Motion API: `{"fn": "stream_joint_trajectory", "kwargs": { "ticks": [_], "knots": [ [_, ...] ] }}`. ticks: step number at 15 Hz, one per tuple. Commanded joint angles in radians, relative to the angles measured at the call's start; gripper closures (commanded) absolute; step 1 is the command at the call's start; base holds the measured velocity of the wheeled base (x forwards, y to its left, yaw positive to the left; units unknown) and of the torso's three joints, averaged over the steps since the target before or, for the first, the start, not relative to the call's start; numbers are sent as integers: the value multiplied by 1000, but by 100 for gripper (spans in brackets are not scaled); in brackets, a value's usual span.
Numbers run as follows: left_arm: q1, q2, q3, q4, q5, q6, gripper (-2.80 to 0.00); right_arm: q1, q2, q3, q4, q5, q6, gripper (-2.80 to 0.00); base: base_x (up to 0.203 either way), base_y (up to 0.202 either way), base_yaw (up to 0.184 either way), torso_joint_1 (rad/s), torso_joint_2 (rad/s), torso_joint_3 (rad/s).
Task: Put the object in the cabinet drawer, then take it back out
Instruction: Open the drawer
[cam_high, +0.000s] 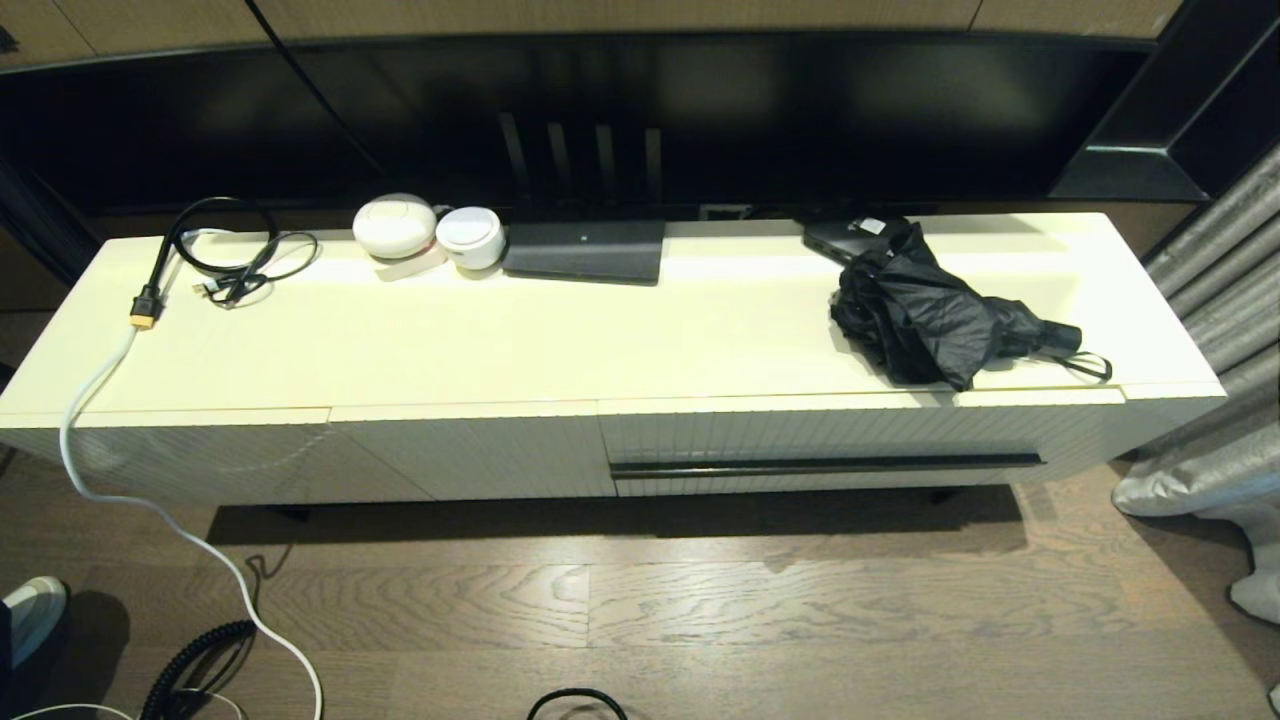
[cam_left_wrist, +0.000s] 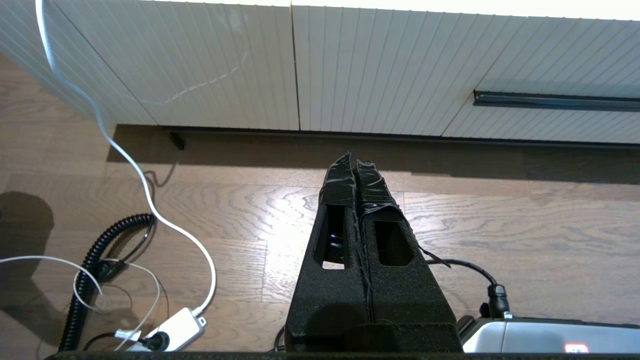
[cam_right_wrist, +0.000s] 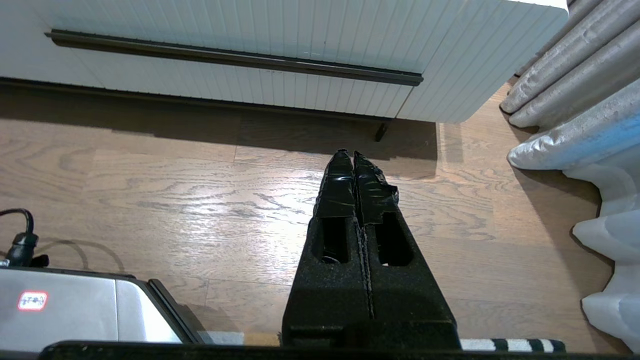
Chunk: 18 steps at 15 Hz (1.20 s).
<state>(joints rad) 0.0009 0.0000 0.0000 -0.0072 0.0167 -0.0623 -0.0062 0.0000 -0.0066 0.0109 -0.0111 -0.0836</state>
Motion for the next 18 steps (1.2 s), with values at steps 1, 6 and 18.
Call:
{"fn": "stream_joint_trajectory", "kwargs": {
  "ticks": [1, 6, 18],
  "knots": [
    [1, 0, 0, -1, 0, -1, 0, 0, -2, -3, 1, 2, 1, 0, 0, 0, 0, 0, 0, 0],
    [1, 0, 0, 0, 0, -1, 0, 0, -2, 5, -32, 2, -13, 0, 0, 0, 0, 0, 0, 0],
    [1, 0, 0, 0, 0, -1, 0, 0, 29, -292, 74, 76, -29, 0, 0, 0, 0, 0, 0, 0]
  ]
}}
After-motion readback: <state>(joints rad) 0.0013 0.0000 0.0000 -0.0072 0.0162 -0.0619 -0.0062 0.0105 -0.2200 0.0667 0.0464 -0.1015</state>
